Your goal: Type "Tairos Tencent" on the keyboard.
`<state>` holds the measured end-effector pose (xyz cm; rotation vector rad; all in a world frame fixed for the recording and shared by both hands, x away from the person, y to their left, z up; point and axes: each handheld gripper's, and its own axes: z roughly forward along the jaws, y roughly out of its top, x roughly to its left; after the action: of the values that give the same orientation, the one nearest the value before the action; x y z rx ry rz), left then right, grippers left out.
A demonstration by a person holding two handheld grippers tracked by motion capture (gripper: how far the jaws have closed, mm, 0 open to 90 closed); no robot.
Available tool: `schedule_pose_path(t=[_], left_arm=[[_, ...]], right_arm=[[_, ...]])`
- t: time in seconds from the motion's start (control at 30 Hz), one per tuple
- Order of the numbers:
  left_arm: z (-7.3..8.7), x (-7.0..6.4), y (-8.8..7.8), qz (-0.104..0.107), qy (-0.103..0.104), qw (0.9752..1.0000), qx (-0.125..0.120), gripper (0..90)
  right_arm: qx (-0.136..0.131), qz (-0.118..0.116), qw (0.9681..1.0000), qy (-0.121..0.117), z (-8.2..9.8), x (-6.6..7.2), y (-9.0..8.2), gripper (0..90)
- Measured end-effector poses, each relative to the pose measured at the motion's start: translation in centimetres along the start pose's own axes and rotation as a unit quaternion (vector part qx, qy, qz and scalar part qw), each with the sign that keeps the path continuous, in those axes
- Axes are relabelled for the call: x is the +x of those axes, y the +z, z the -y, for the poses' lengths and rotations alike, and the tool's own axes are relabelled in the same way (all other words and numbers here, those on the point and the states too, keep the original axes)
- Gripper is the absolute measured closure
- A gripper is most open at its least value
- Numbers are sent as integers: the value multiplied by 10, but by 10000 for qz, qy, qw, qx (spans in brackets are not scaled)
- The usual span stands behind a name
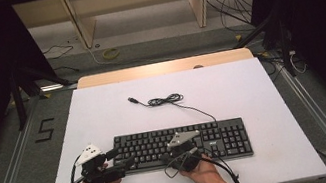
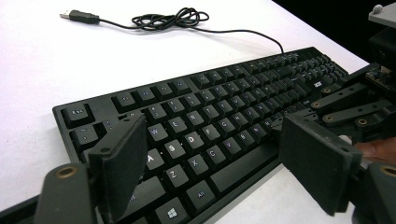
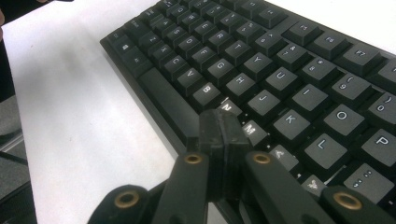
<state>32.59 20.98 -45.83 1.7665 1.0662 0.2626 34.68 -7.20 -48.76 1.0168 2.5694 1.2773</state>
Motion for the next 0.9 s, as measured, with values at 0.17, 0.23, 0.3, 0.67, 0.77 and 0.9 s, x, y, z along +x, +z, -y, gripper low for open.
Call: schedule_pose_path(t=[0.17, 0.23, 0.3, 0.67, 0.77, 0.9], left_arm=[[0, 1, -1, -14, -16, 10000, 3, 231], [0, 1, 0, -19, -30, 10000, -1, 231], [0, 1, 0, -26, -32, 10000, -6, 232], [0, 4, -1, -93, -47, 9999, 28, 232], [0, 5, 0, -108, -41, 9999, 60, 232], [1, 6, 0, -184, -60, 9997, 147, 245]], right_arm=[[5, 34, 10000, -30, 0, 1, 0, 900], [0, 30, 10000, 11, 0, 1, 0, 900], [-16, 33, 10000, 33, 0, 1, 0, 900], [-414, -18, 9988, 262, -8, -9, -18, 789], [-480, -54, 9984, 307, -10, -13, -21, 723], [-478, -65, 9982, 356, -13, -15, -22, 609]])
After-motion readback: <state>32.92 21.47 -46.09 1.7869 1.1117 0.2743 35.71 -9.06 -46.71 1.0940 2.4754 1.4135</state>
